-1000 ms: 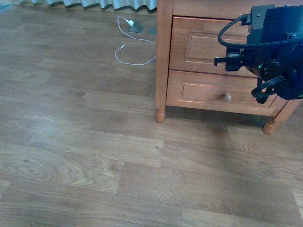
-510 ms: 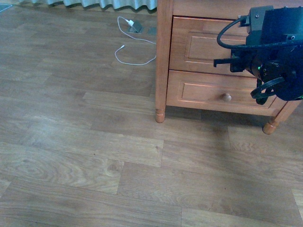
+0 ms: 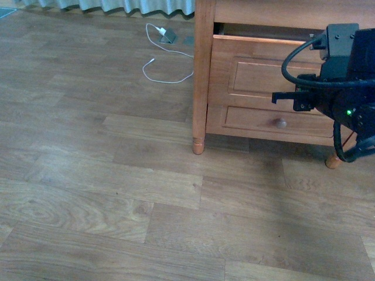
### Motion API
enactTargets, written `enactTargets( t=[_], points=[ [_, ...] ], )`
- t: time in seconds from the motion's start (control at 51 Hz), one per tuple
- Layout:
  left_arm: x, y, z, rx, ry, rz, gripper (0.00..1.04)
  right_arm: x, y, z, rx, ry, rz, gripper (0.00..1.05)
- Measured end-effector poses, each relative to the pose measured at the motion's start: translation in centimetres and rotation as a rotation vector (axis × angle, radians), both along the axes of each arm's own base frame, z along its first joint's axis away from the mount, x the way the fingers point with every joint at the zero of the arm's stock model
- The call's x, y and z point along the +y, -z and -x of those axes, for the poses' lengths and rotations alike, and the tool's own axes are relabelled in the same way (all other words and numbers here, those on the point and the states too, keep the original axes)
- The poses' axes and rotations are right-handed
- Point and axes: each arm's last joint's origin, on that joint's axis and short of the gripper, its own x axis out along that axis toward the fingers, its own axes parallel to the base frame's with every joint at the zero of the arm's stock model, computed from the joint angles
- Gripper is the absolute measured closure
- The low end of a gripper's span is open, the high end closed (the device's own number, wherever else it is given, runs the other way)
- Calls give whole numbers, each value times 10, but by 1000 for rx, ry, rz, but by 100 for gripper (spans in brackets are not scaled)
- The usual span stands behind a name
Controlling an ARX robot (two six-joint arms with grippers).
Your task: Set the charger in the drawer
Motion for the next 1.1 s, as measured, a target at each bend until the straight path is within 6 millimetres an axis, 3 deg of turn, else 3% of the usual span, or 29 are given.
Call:
enactTargets(
  t=[0.373, 0.588, 0.725, 0.784, 1.0, 1.098],
  points=[
    [0, 0, 0, 0, 0, 0, 6, -7, -6, 93, 76, -56, -101, 83],
    [0, 0, 0, 0, 0, 0, 6, -11, -6, 128, 109, -71, -118, 82],
    [0, 0, 0, 0, 0, 0, 6, -18, -13, 136, 122, -41, -135, 58],
    [0, 0, 0, 0, 0, 0, 6, -23, -26, 143, 116, -37, -149, 44],
    [0, 0, 0, 0, 0, 0, 6, -34, -80, 161, 67, -42, -172, 9],
    [0, 0, 0, 0, 0, 0, 6, -43, -117, 181, 36, -29, -178, 8]
  ],
)
